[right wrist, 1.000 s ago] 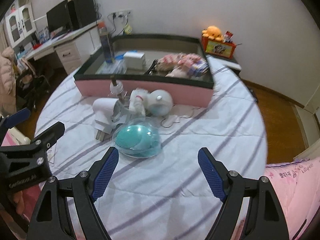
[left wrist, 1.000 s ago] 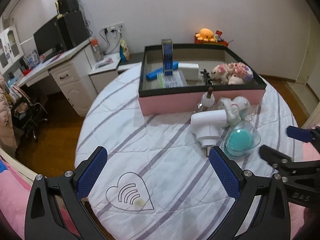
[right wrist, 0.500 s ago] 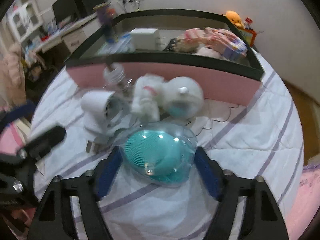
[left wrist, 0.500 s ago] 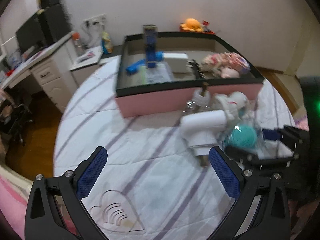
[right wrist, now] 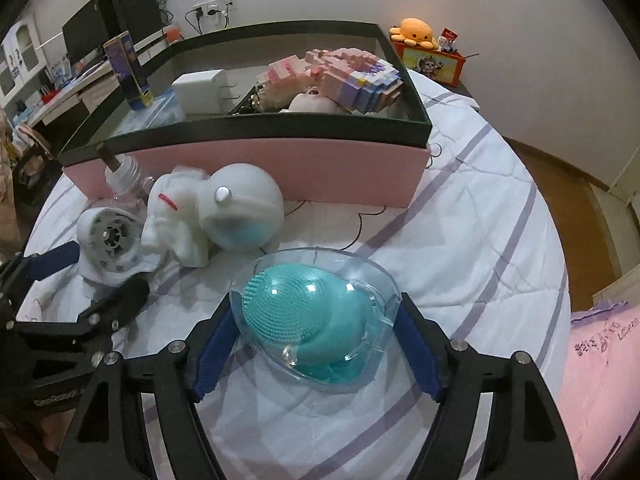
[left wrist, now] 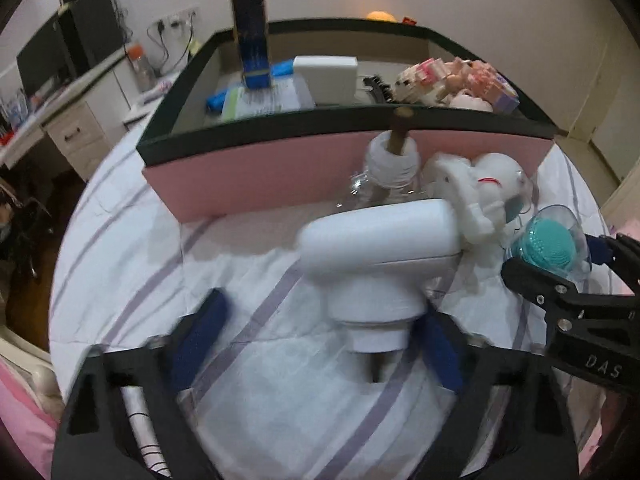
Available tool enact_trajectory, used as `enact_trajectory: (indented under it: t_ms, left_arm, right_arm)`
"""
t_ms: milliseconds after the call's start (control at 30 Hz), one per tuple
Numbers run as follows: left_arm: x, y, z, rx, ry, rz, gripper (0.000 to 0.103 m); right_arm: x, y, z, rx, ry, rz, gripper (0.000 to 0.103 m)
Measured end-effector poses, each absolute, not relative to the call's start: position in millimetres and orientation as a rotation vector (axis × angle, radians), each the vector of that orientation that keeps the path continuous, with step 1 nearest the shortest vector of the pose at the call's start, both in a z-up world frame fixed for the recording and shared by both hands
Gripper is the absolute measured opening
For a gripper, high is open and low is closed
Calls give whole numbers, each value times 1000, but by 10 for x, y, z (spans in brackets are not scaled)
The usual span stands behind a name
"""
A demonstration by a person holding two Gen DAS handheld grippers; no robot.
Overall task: Organize rigid objects
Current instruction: 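Grasp the white plug device with left gripper while right grasps teal brush case, then lift the white plug device and teal brush case and carry them over the box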
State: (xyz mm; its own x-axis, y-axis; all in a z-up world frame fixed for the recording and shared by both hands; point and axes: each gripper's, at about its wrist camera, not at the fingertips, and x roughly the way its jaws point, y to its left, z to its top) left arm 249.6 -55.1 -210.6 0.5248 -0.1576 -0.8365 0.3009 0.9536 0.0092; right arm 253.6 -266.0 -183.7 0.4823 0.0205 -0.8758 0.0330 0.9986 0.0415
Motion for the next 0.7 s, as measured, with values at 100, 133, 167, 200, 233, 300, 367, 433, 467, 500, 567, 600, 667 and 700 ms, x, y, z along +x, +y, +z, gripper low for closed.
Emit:
enact_trajectory:
  t_ms: [100,133,167,200,233,300,367,433,467,500,567,600,667,700]
  left_arm:
    - [2492,-554,-2047,154,988,-276,41]
    - [2500,-551,-2046,154,994,-273,40]
    - [2501,-548,-2049,156,995,-272,40]
    - [2500,-545,-2046,154,995,-274,40]
    - [2492,-534,-2041,150,996,-273,40]
    - [2477,-513,-2027,152,996,-274,40]
    - [2479,-485,-2027,153,997,-277,40]
    - [2469,-473,-2038,154,1004,-283,40]
    - [2473,-480,-2050,158,1006,-282,40]
    - [2486,-487,-2044,166,1009,-280,40]
    - [2499,-499,-2034,167,1006,-280,40]
    - [2502,-497,-2032,166,1006,-281,40]
    - [2502,-495,-2034,168,1004,-282,40]
    - [2500,-489,-2033,168,1004,-280,40]
  right_arm:
    - [2521,-2690,-1830,69,1068,-7,74]
    - [2518,-2700,-1831,70,1067,-4,74]
    - [2538,-2724,-1843,70,1068,-3,74]
    - [2540,-2761,-1827,72,1069,-3,74]
    - [2541,-2767,-1828,71,1068,-5,74]
    - [2536,-2776,-1840,67,1069,-8,74]
    - [2554,-2793,-1835,66,1070,-11,74]
    - [2553,-2770,-1832,62,1071,-16,74]
    - [2554,-2761,-1835,50,1072,-17,74]
    - [2562,-2745,-1832,44,1073,-19,74]
    - [2562,-2730,-1819,51,1073,-22,74]
    - [2568,-2738,-1814,61,1074,-23,74]
    - [2575,-2745,-1797,70,1071,-24,74]
    - [2578,-2748,-1788,68,1067,-25,74]
